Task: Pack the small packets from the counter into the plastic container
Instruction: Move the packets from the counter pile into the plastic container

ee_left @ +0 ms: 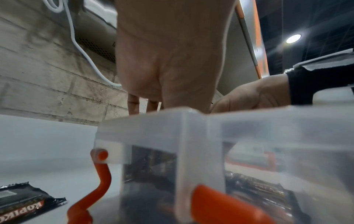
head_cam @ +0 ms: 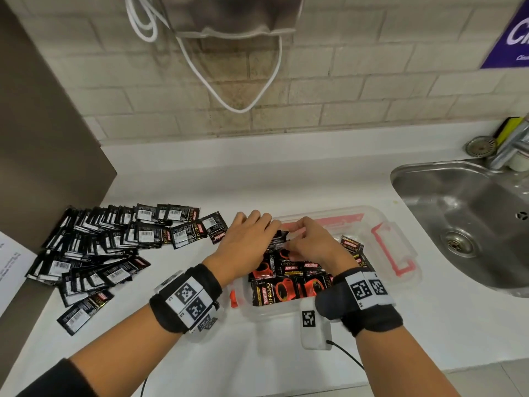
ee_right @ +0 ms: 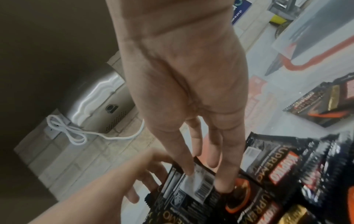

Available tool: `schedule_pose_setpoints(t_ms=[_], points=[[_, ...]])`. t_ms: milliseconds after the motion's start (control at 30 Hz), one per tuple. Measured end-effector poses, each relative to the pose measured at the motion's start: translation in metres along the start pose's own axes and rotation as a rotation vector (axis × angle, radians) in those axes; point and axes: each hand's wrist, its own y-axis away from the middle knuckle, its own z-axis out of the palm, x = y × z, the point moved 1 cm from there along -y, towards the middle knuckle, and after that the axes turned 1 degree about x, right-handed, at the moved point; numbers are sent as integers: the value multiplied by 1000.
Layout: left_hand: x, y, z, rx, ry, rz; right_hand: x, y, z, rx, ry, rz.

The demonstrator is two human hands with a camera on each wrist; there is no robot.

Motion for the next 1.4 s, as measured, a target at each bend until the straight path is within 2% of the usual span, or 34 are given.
schedule_pose_setpoints(t_ms=[167, 333, 667, 1400], points=[[-5, 5, -1, 38, -43, 4, 3, 2, 4, 0, -125, 19], [-11, 9, 3, -31, 8, 30, 9, -4, 7, 20, -74, 14], [-8, 7, 1, -24, 6, 10, 9, -9, 16, 60, 110, -92], [-10, 2, -5, -110, 92, -27, 14, -21, 17, 64, 106, -93]])
